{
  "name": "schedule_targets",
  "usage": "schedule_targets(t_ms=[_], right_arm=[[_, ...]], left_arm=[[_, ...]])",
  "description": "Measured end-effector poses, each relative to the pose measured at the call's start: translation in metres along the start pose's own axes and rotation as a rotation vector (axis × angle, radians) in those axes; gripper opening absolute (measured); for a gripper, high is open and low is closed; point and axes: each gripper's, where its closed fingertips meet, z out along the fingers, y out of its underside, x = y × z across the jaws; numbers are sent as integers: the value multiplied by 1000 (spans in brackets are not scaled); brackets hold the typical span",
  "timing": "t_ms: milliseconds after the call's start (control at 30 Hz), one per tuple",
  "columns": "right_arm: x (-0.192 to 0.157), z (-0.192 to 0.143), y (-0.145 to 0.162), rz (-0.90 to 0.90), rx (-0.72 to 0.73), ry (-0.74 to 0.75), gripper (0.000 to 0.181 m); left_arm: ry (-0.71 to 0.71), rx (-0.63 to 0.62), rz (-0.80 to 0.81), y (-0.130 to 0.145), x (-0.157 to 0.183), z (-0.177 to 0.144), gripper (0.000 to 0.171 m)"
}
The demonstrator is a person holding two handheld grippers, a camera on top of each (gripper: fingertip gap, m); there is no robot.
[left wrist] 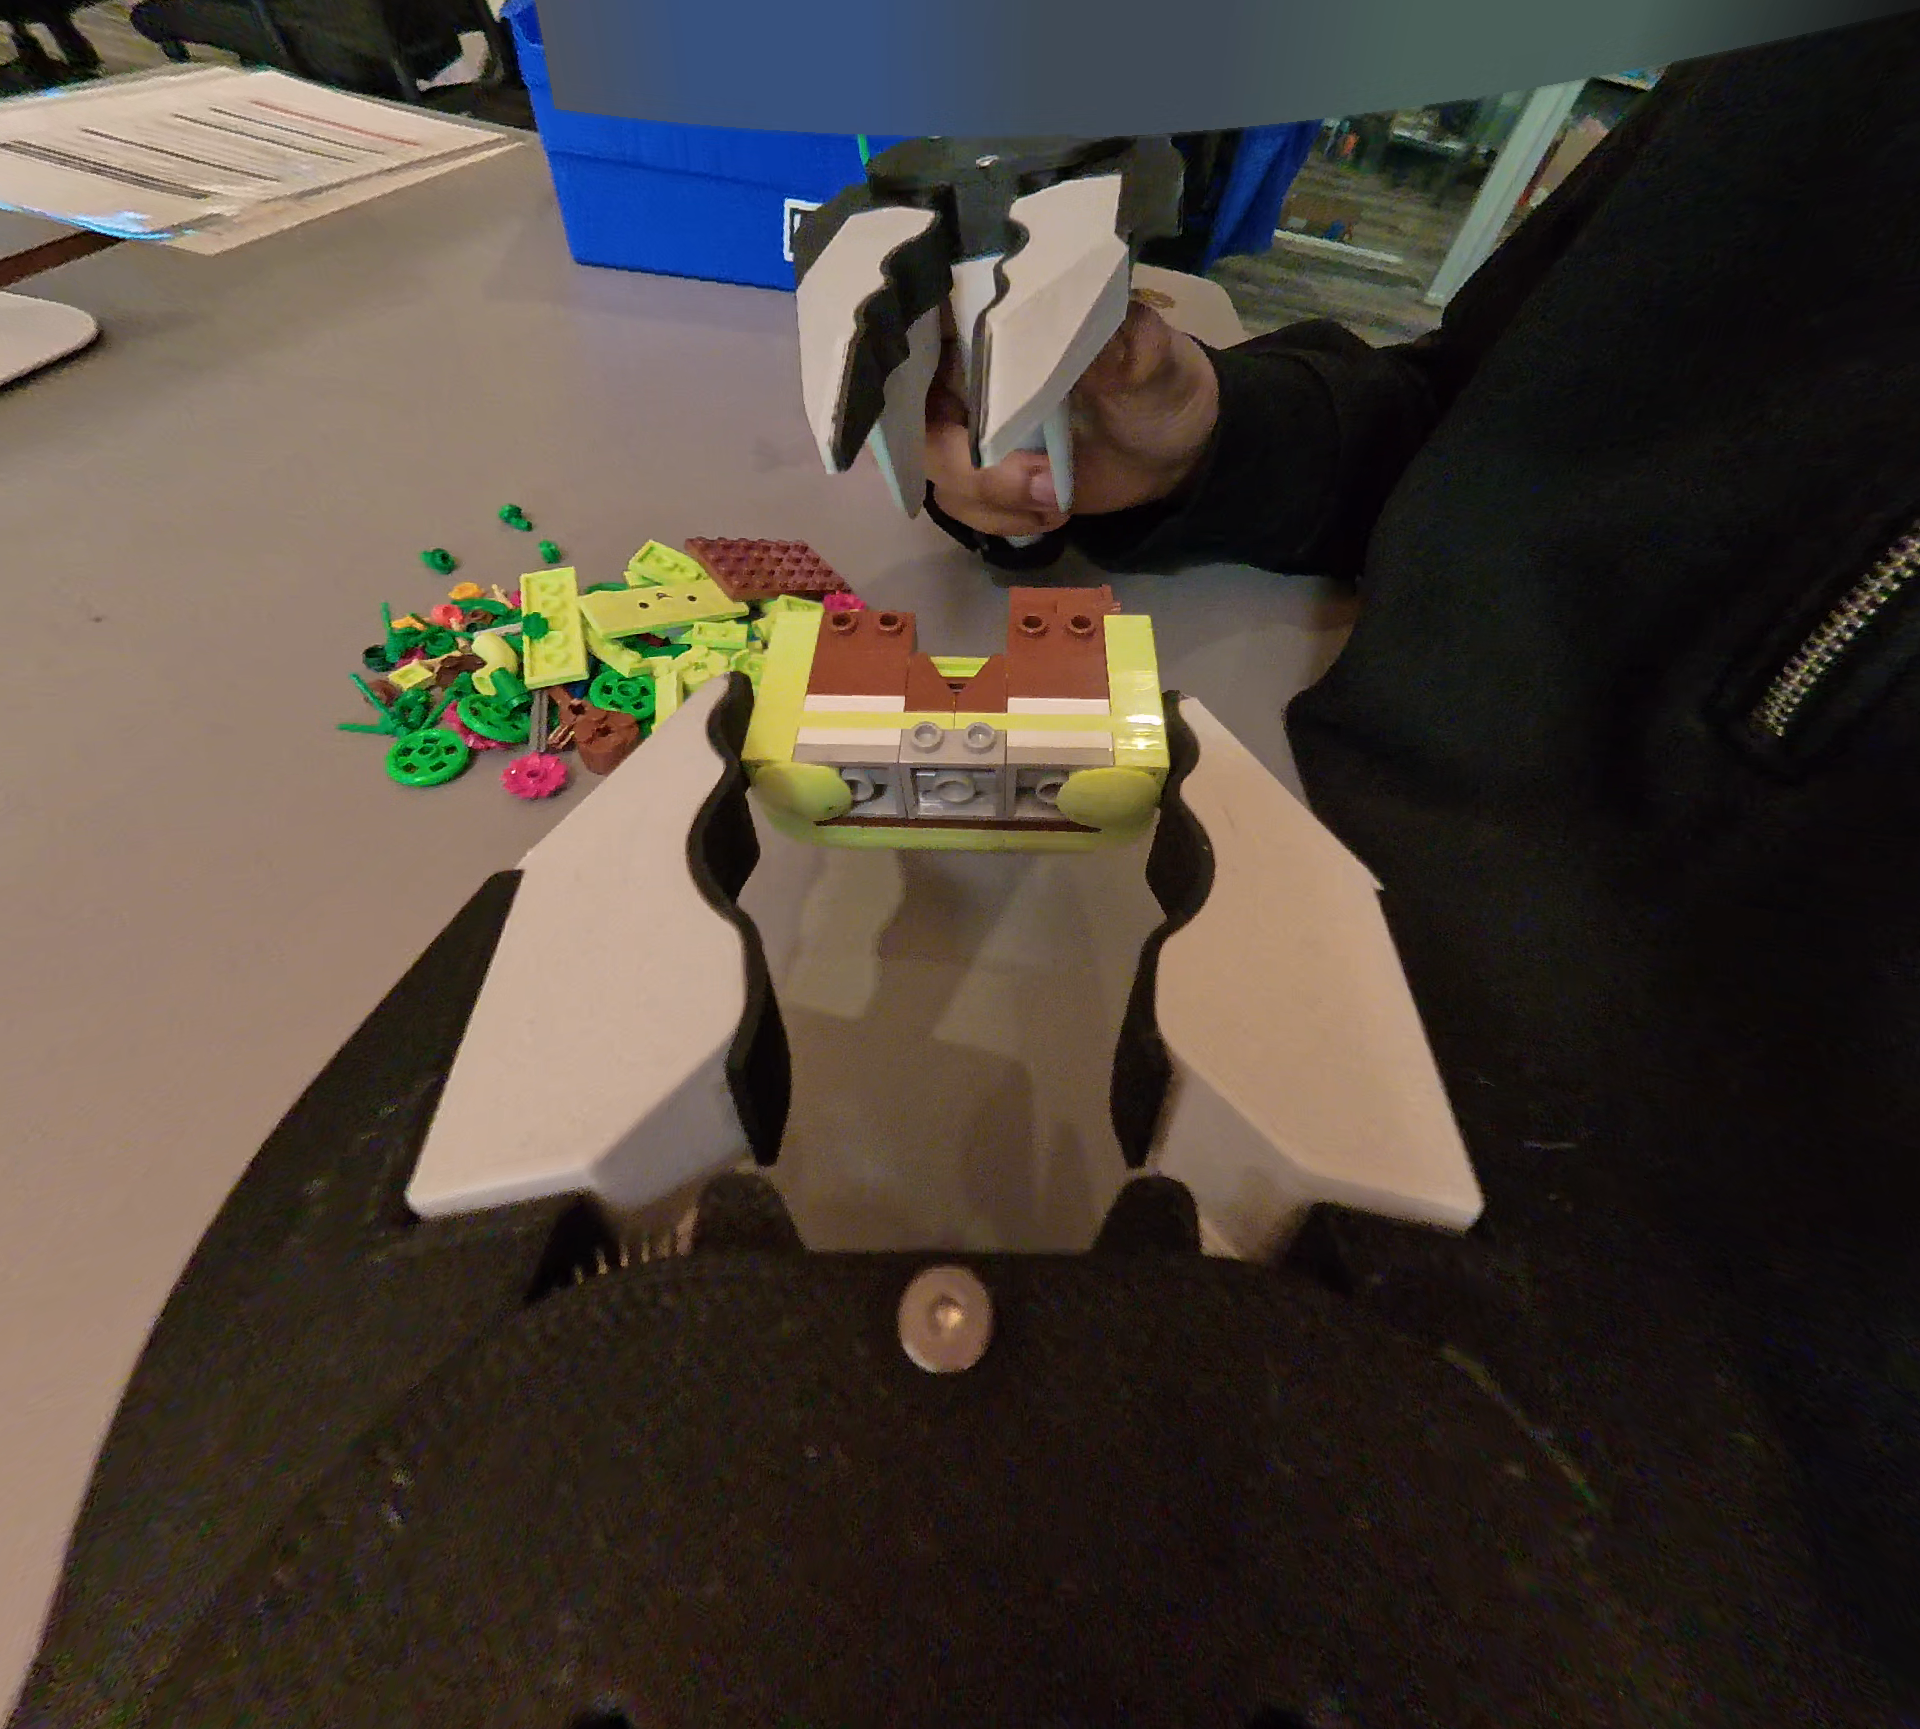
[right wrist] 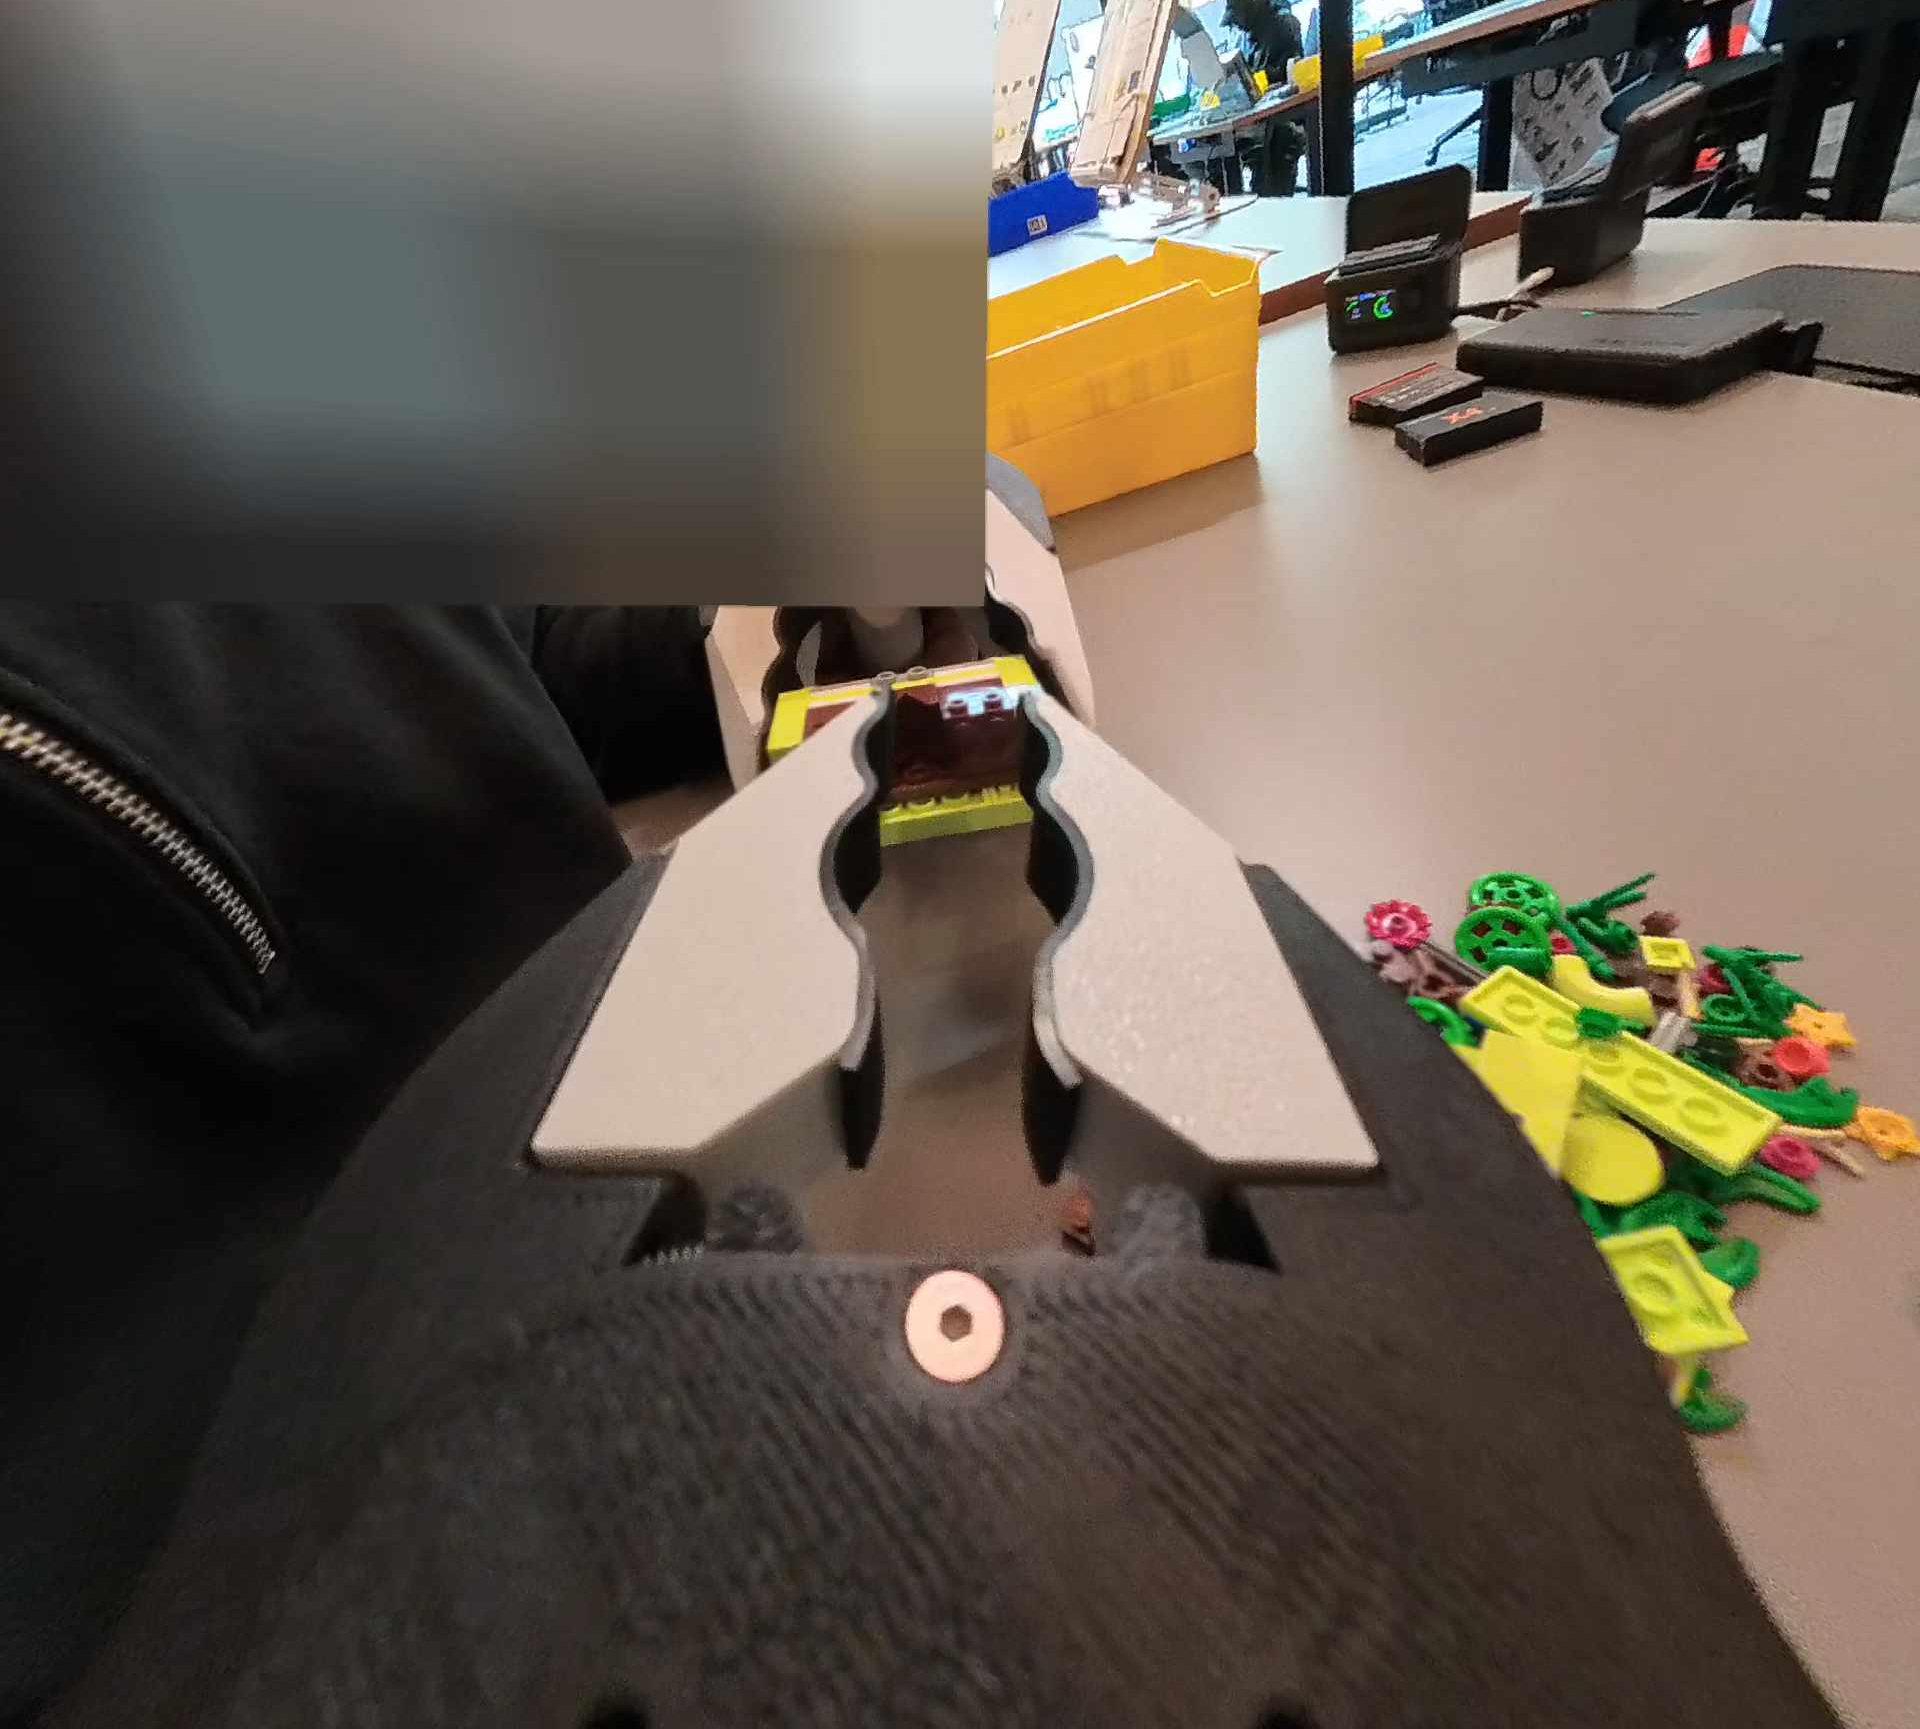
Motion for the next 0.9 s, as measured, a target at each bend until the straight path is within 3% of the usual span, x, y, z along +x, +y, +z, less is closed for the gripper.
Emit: schedule_targets(t_ms=[200, 433, 900], right_arm=[[-8, 10, 15, -40, -80, -5, 16], [-29, 5, 5, 38, -16, -178, 27], [-37, 15, 25, -53, -128, -174, 18]], left_arm=[[6, 24, -5, -3, 2, 0, 75], [6, 24, -5, -3, 2, 0, 74], [45, 25, -23, -3, 8, 2, 75]])
